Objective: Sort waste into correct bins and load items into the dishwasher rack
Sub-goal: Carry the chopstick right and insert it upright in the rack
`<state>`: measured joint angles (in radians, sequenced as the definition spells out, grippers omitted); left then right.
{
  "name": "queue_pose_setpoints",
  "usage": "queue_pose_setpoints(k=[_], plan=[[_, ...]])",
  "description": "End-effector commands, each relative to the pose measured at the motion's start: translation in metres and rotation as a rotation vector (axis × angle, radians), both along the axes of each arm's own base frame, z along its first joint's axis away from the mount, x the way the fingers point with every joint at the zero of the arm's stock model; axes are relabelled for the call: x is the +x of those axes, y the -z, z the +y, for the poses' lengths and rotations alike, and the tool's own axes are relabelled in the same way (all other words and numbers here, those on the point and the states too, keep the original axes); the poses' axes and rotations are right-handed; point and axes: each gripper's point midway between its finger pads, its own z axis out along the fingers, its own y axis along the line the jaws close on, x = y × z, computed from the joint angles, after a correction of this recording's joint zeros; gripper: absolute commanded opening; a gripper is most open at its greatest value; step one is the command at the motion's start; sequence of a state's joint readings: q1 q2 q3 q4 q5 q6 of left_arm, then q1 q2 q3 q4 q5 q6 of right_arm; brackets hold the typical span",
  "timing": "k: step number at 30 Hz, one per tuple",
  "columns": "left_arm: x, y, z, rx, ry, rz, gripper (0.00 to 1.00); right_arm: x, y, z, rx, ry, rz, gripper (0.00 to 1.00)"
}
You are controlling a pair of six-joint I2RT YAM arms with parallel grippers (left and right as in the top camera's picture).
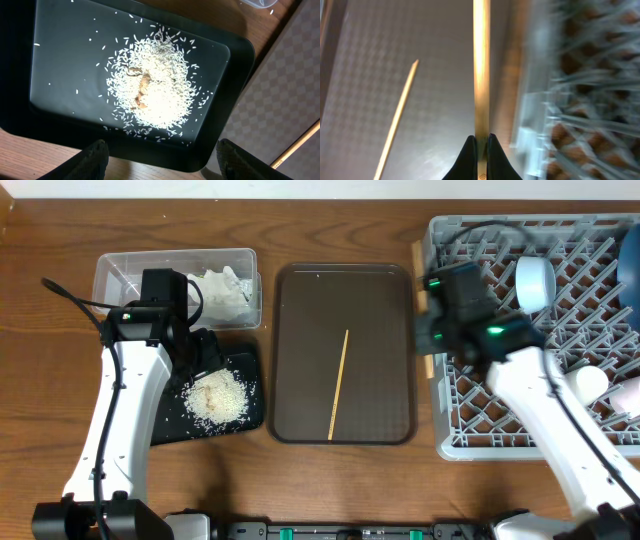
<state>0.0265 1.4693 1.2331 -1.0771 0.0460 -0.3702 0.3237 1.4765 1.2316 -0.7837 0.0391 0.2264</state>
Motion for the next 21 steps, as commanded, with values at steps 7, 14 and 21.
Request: queue_pose_setpoints(k=[7,14,21], plan=[[-0.002,-0.001,0.002,0.004,-0.015,-0.003,0.72,-0.011,0.034,-0.075,-0.056,0.162,0.180,0.01],[-0.002,-0.001,0.002,0.003,-0.015,-0.006,0.72,-0.016,0.073,-0.067,-0.062,0.113,0.312,0.03],[-0.002,-0.001,0.002,0.003,-0.015,-0.006,0.72,-0.020,0.091,-0.054,0.001,0.082,0.386,0.09]])
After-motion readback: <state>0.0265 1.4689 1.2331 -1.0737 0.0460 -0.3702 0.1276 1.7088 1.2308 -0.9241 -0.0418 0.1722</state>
